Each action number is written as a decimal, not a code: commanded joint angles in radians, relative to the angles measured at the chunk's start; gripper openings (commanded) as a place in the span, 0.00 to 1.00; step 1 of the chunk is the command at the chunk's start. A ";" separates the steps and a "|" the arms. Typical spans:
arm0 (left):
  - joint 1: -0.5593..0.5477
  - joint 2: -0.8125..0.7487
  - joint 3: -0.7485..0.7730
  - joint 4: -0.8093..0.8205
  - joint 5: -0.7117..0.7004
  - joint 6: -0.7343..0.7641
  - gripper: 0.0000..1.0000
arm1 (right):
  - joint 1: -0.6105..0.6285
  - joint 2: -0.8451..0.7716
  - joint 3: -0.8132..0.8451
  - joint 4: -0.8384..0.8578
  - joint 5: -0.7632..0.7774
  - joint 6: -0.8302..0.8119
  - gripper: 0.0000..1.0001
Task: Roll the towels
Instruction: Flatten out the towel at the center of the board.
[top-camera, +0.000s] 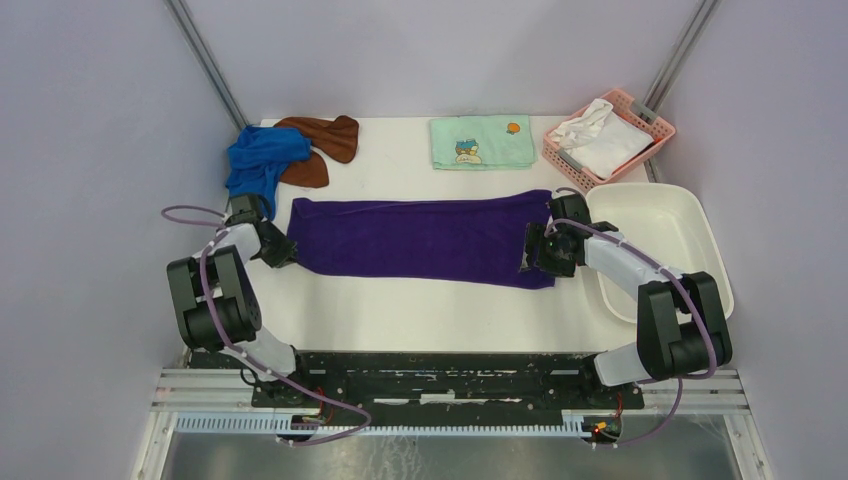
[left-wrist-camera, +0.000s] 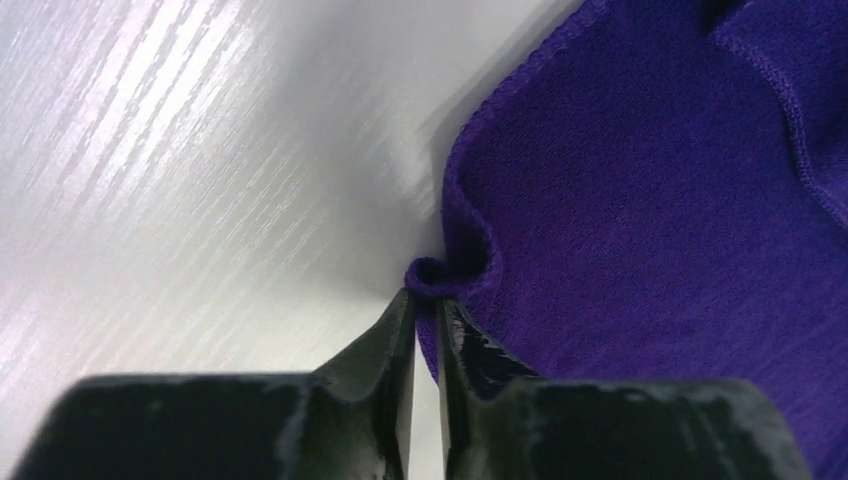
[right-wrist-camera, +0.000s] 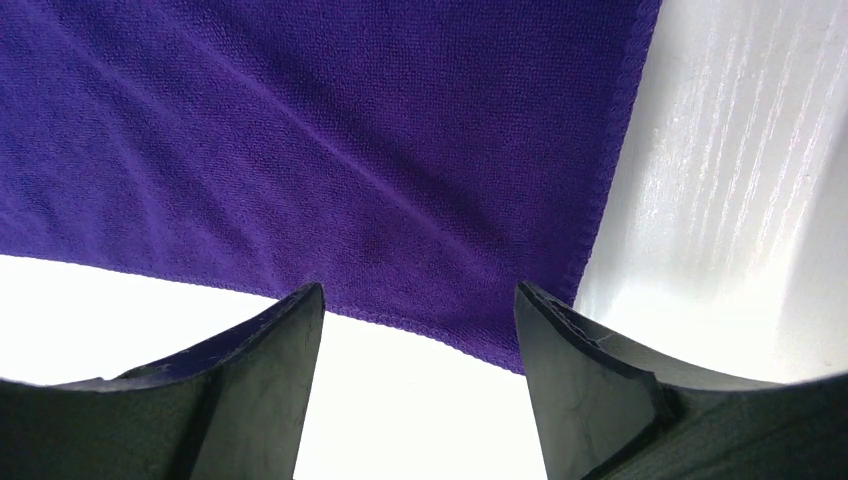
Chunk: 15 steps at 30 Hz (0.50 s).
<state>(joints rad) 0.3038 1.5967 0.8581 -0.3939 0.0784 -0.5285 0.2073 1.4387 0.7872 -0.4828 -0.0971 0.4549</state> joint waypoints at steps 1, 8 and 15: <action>-0.020 0.020 0.044 0.006 -0.034 -0.044 0.13 | -0.002 -0.028 -0.003 0.032 -0.005 -0.011 0.78; -0.027 -0.116 0.115 -0.176 -0.201 0.024 0.03 | -0.002 -0.034 -0.001 0.029 -0.015 -0.015 0.77; -0.026 -0.269 0.120 -0.360 -0.368 0.086 0.29 | -0.002 -0.024 0.005 0.034 -0.043 -0.013 0.77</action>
<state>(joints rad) 0.2779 1.4158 0.9550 -0.6315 -0.1505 -0.5045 0.2073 1.4387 0.7868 -0.4812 -0.1154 0.4480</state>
